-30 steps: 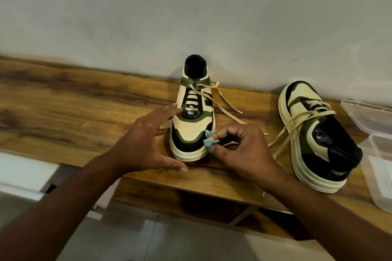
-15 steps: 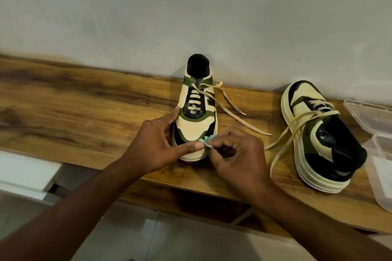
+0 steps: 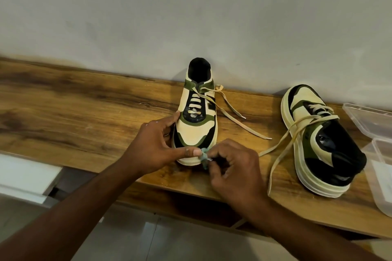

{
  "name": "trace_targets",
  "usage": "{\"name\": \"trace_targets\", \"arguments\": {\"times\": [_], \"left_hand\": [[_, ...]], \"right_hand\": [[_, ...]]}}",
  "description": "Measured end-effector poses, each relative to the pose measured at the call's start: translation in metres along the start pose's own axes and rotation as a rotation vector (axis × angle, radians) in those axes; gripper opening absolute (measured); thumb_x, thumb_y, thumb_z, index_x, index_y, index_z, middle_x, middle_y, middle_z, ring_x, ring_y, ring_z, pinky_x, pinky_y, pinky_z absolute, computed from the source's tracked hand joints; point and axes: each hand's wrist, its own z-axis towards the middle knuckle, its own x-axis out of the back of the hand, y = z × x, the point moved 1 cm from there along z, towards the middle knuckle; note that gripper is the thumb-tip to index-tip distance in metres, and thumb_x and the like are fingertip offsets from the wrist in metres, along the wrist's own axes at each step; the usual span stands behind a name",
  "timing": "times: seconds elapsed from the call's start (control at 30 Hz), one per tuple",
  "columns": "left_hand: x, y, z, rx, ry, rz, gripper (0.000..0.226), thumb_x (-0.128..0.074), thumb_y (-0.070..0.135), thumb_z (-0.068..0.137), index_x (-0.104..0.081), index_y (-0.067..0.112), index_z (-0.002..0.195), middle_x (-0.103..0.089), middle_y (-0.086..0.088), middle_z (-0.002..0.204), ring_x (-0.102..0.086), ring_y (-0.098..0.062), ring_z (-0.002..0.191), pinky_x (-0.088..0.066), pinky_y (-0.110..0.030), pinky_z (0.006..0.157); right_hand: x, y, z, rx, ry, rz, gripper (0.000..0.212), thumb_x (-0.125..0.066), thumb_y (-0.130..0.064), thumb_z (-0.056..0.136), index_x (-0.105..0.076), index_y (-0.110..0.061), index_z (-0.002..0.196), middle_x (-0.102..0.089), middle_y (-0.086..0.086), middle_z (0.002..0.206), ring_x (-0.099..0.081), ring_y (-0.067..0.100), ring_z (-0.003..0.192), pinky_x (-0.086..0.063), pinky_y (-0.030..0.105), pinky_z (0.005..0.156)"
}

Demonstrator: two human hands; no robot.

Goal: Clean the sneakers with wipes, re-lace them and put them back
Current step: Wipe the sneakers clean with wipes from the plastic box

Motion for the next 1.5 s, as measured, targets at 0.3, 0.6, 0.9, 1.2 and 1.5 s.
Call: {"name": "trace_targets", "arguments": {"times": [0.3,0.6,0.9,1.2,1.5], "left_hand": [[0.002,0.001,0.002,0.027,-0.013,0.008,0.143,-0.094,0.079,0.036,-0.045,0.021,0.158,-0.057,0.01,0.152,-0.056,0.0,0.136,-0.051,-0.038,0.113],[0.003,0.004,0.001,0.046,-0.01,-0.031,0.147,-0.095,0.076,0.034,-0.043,0.019,0.159,-0.054,0.009,0.155,-0.055,0.001,0.136,-0.05,-0.036,0.114],[0.005,0.003,0.003,0.026,-0.004,-0.013,0.143,-0.096,0.076,0.035,-0.046,0.022,0.157,-0.056,0.01,0.153,-0.056,0.0,0.135,-0.05,-0.037,0.114],[0.003,0.002,0.002,-0.02,-0.008,0.0,0.139,-0.093,0.077,0.041,-0.044,0.02,0.158,-0.058,0.011,0.151,-0.057,0.006,0.13,-0.053,-0.029,0.109],[0.004,0.003,0.001,-0.013,-0.02,-0.026,0.136,-0.096,0.071,0.042,-0.045,0.02,0.158,-0.06,0.013,0.147,-0.059,0.007,0.128,-0.053,-0.032,0.109]], "right_hand": [[-0.006,0.006,0.0,0.04,0.046,0.029,0.029,-0.08,0.012,0.072,-0.073,-0.014,0.082,-0.067,-0.01,0.084,-0.065,0.004,0.078,-0.054,0.016,0.062],[-0.003,0.014,0.016,-0.159,0.102,0.02,0.028,-0.078,0.008,0.08,-0.079,-0.02,0.086,-0.071,-0.015,0.087,-0.067,0.002,0.084,-0.057,0.016,0.069],[-0.003,0.021,0.029,-0.22,0.045,0.015,0.031,-0.075,0.008,0.079,-0.075,-0.022,0.082,-0.071,-0.014,0.085,-0.066,0.001,0.082,-0.056,0.017,0.069],[-0.006,-0.004,0.008,0.03,0.014,-0.019,0.032,-0.075,0.012,0.072,-0.07,-0.018,0.083,-0.065,-0.011,0.085,-0.061,0.005,0.08,-0.053,0.025,0.062],[-0.004,0.019,0.034,-0.229,0.086,0.103,0.028,-0.077,0.007,0.077,-0.075,-0.021,0.08,-0.071,-0.014,0.079,-0.066,0.003,0.079,-0.053,0.016,0.064]]}}
